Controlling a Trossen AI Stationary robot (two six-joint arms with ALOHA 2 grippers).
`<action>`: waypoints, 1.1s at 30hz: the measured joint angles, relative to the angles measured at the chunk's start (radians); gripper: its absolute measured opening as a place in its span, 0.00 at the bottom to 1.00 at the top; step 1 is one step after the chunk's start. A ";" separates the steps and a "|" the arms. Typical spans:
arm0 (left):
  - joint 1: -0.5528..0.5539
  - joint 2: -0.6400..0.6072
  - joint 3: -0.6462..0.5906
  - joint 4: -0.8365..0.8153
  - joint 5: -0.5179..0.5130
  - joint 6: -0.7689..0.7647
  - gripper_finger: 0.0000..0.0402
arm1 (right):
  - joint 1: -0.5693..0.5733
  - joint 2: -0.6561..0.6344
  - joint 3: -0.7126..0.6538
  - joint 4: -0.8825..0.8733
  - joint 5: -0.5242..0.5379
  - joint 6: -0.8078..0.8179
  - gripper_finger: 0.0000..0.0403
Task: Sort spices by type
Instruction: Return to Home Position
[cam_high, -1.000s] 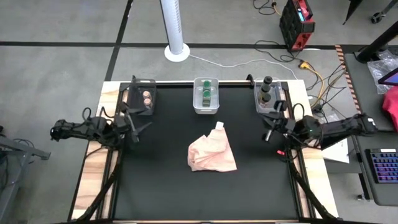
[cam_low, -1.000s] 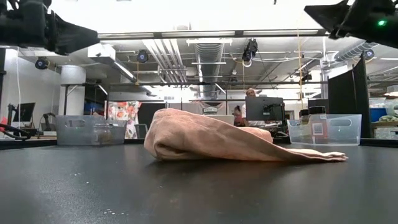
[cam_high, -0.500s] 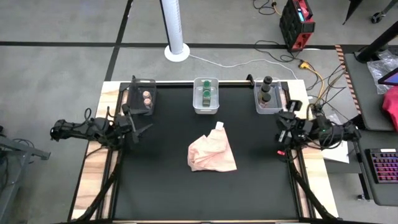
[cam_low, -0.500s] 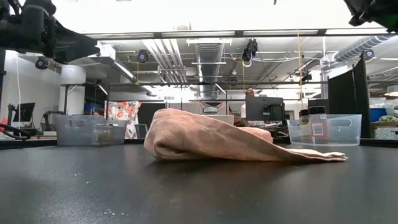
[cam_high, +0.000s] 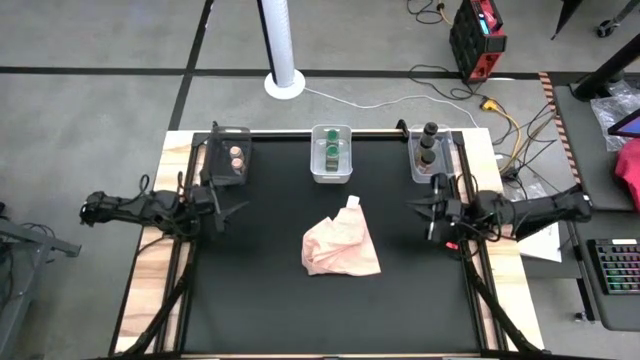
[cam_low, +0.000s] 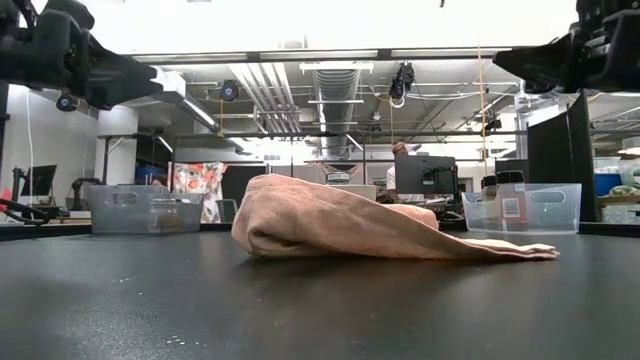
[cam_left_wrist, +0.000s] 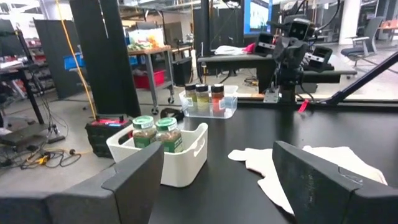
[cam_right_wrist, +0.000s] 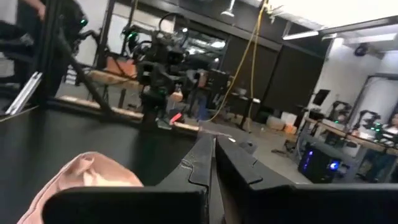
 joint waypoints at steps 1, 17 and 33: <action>0.000 0.003 -0.001 -0.002 0.000 -0.003 0.71 | 0.000 0.015 0.000 0.010 -0.004 -0.001 0.03; 0.000 0.042 -0.002 -0.002 0.000 -0.007 0.71 | 0.000 0.056 0.000 0.229 0.007 -0.008 0.03; 0.001 0.063 -0.002 -0.002 0.000 -0.007 0.71 | 0.020 0.019 0.000 -0.041 -0.020 0.106 0.03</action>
